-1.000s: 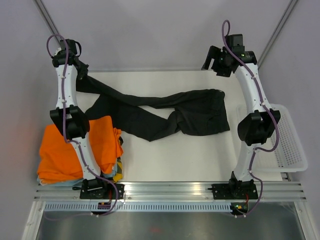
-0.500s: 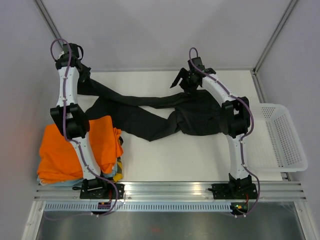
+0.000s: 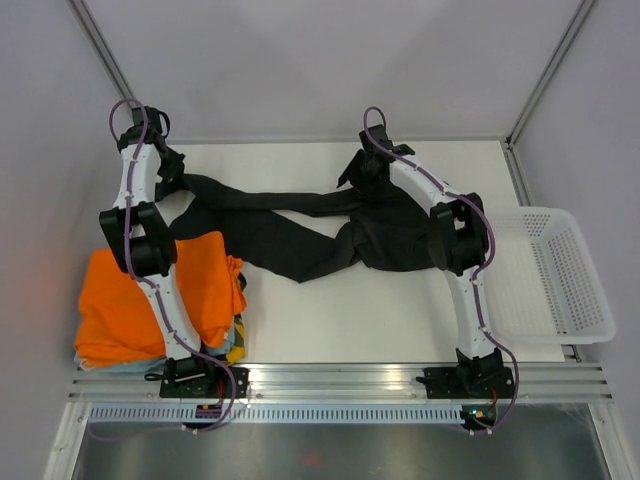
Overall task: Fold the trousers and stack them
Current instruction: Flatten the trousers out
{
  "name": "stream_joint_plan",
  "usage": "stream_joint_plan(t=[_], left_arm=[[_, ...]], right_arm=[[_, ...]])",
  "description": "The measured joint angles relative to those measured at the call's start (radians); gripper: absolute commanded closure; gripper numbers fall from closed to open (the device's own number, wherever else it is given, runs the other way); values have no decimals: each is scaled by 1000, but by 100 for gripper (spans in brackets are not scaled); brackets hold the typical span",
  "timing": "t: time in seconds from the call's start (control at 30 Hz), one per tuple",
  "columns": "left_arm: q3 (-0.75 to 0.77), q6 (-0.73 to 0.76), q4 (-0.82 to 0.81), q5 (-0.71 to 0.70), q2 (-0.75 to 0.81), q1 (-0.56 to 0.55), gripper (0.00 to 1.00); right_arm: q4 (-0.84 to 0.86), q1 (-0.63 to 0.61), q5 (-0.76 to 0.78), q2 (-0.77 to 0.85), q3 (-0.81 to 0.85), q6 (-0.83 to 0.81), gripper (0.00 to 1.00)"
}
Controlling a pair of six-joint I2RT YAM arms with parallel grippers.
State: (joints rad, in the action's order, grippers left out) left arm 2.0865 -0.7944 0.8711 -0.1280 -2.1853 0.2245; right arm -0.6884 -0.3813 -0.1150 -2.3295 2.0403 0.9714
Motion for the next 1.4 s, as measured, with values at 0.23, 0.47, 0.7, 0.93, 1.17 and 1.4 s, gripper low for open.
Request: stream_joint_plan(t=[0.23,0.47,0.7,0.93,1.17,1.4], left_arm=[[-19,0,-12,10,4,16,98],[8,79,45,43,48,20,98],[201,231,304,-54,116,21,98],[206,251,414,-43,108,45,98],[334,222,311,76,-236,43,98],[216,132,83,193,-268,50,60]], right_arm=[[21,6,42,-83,30,-18,100],[8,13,51,-69,74,-75,100],[-135,32,-5,74,93,-182,100],[-143,114,-81,109,83,-186,100],[-53,179,-175,-185,340,-166,97],[293,199,-304,-284,251,-77,94]])
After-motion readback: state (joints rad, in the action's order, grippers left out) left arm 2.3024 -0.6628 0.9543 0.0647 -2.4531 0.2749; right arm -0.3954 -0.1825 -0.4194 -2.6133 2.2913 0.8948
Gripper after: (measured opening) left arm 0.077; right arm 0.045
